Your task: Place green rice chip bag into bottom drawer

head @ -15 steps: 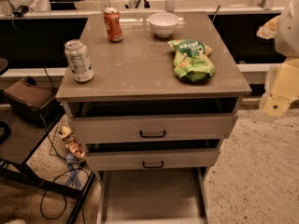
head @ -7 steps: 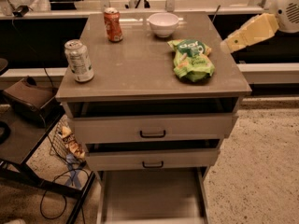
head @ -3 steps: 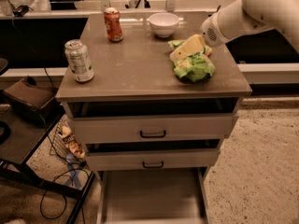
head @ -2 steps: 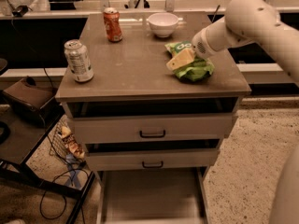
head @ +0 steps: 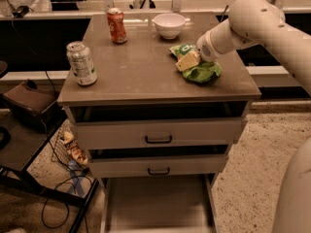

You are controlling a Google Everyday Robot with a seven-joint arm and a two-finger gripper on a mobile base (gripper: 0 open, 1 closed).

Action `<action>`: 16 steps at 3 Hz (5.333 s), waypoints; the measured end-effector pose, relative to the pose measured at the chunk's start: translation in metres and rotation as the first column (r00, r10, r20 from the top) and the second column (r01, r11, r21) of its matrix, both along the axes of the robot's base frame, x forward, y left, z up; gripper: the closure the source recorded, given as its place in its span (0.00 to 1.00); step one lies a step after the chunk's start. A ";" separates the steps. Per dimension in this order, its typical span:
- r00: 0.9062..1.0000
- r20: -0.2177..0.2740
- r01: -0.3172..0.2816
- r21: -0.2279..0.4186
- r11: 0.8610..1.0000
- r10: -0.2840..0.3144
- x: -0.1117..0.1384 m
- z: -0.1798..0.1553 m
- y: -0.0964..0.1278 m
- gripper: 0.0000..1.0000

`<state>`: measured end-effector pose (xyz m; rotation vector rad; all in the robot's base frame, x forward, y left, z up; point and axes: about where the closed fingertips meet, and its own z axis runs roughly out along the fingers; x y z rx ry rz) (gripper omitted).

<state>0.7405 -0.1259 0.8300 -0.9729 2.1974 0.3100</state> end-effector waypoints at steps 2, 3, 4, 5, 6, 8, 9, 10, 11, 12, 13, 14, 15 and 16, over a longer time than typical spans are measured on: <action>1.000 0.000 0.000 0.000 1.000 0.000 0.000 0.003 0.000 1.00; 0.999 0.035 0.005 -0.035 0.999 -0.003 -0.012 0.032 -0.011 1.00; 0.996 0.092 0.032 -0.098 0.995 -0.023 -0.057 0.078 -0.040 1.00; 0.998 0.064 0.034 -0.120 0.992 -0.027 -0.149 0.087 -0.076 1.00; 0.999 -0.031 0.015 -0.078 0.997 -0.018 -0.216 0.052 -0.112 1.00; 0.957 -0.252 -0.121 0.097 0.988 0.142 -0.331 -0.084 -0.190 1.00; 0.957 -0.252 -0.121 0.097 0.988 0.142 -0.331 -0.084 -0.190 1.00; 0.951 -0.261 -0.125 0.164 0.979 0.166 -0.327 -0.132 -0.163 1.00; 0.931 -0.293 -0.144 0.255 0.956 0.219 -0.322 -0.226 -0.114 1.00; 0.913 -0.326 -0.143 0.310 0.940 0.246 -0.307 -0.313 -0.073 1.00; 0.900 -0.360 -0.124 0.329 0.936 0.246 -0.286 -0.377 -0.052 1.00; 0.887 -0.402 -0.079 0.352 0.933 0.227 -0.265 -0.436 -0.042 1.00; 0.887 -0.422 -0.006 0.395 0.919 0.187 -0.252 -0.487 -0.043 1.00; 0.865 -0.477 0.073 0.432 0.899 0.159 -0.256 -0.537 -0.046 1.00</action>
Offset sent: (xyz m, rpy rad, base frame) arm 0.0000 0.0001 0.0024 0.0000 0.0001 0.0001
